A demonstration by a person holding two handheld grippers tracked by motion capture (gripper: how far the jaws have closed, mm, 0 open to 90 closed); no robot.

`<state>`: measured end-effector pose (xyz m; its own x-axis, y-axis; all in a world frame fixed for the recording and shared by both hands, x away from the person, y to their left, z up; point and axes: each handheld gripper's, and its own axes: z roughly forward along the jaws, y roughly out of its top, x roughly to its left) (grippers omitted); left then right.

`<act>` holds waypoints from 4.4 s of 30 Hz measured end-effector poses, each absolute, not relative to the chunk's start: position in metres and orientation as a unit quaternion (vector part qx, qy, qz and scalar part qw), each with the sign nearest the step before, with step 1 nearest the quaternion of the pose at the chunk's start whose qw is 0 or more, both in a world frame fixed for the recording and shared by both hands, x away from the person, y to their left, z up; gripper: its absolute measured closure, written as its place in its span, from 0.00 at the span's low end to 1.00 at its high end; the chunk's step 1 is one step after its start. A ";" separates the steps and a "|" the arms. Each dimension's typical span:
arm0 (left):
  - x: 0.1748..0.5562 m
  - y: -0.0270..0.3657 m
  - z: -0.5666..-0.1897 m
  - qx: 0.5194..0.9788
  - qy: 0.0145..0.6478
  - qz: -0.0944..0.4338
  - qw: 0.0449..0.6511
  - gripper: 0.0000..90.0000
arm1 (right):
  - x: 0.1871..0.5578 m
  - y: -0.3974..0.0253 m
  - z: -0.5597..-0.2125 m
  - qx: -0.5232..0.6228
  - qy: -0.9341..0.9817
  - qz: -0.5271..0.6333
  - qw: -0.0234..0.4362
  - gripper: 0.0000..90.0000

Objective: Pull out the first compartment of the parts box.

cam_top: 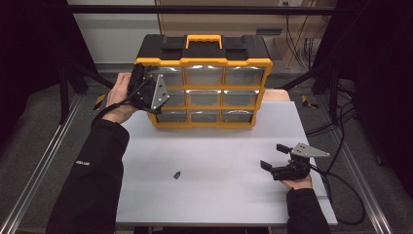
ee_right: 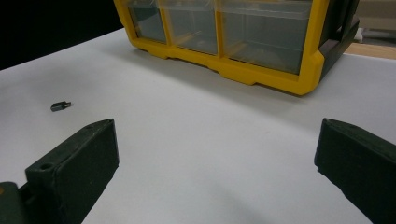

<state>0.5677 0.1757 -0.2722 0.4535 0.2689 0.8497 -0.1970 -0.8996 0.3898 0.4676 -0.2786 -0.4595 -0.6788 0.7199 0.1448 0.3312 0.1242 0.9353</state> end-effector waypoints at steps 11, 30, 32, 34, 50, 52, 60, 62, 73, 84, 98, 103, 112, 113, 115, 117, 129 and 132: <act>0.570 0.175 -0.277 0.808 -0.009 0.555 0.199 0.15 | 0.468 -0.279 -0.459 0.360 0.729 0.556 0.175 0.00; 0.572 0.175 -0.282 0.779 -0.047 0.604 0.163 0.30 | 0.467 -0.279 -0.459 0.361 0.728 0.556 0.175 0.00; 0.573 0.175 -0.283 0.775 -0.049 0.609 0.162 0.32 | 0.468 -0.279 -0.459 0.361 0.728 0.556 0.175 0.00; 0.573 0.176 -0.283 0.771 -0.051 0.615 0.158 0.34 | 0.468 -0.279 -0.459 0.361 0.728 0.556 0.175 0.00; 0.572 0.178 -0.283 0.754 -0.058 0.636 0.154 0.53 | 0.467 -0.279 -0.459 0.361 0.728 0.556 0.175 0.00; 0.572 0.178 -0.283 0.752 -0.059 0.639 0.153 0.56 | 0.468 -0.279 -0.459 0.361 0.728 0.556 0.175 0.00; 0.571 0.179 -0.284 0.740 -0.065 0.653 0.147 0.65 | 0.467 -0.279 -0.459 0.361 0.728 0.556 0.175 0.00; 0.571 0.178 -0.284 0.739 -0.065 0.655 0.146 0.66 | 0.468 -0.279 -0.459 0.361 0.728 0.556 0.175 0.00; 0.571 0.178 -0.286 0.725 -0.068 0.671 0.139 0.75 | 0.467 -0.279 -0.459 0.361 0.728 0.557 0.175 0.00; 0.571 0.177 -0.287 0.712 -0.081 0.686 0.124 0.84 | 0.467 -0.279 -0.459 0.361 0.728 0.556 0.175 0.00; 0.571 0.177 -0.289 0.702 -0.101 0.698 0.103 0.87 | 0.467 -0.279 -0.459 0.361 0.727 0.557 0.174 0.00; 0.570 0.176 -0.290 0.700 -0.103 0.699 0.098 0.87 | 0.467 -0.279 -0.459 0.361 0.727 0.557 0.175 0.00; 0.568 0.175 -0.290 0.700 -0.106 0.700 0.096 0.87 | 0.467 -0.279 -0.459 0.361 0.727 0.557 0.174 0.00; 0.568 0.175 -0.290 0.700 -0.106 0.700 0.096 0.87 | 0.467 -0.279 -0.459 0.361 0.727 0.557 0.174 0.00; 0.568 0.175 -0.290 0.700 -0.107 0.700 0.096 0.87 | 0.467 -0.279 -0.459 0.361 0.727 0.557 0.174 0.00; 0.567 0.176 -0.290 0.699 -0.107 0.700 0.098 0.87 | 0.467 -0.279 -0.459 0.361 0.727 0.557 0.174 0.00; 0.561 0.176 -0.291 0.699 -0.106 0.701 0.098 0.87 | 0.467 -0.279 -0.459 0.361 0.727 0.557 0.174 0.00; 0.561 0.176 -0.291 0.697 -0.108 0.702 0.099 0.87 | 0.467 -0.279 -0.459 0.361 0.727 0.558 0.174 0.00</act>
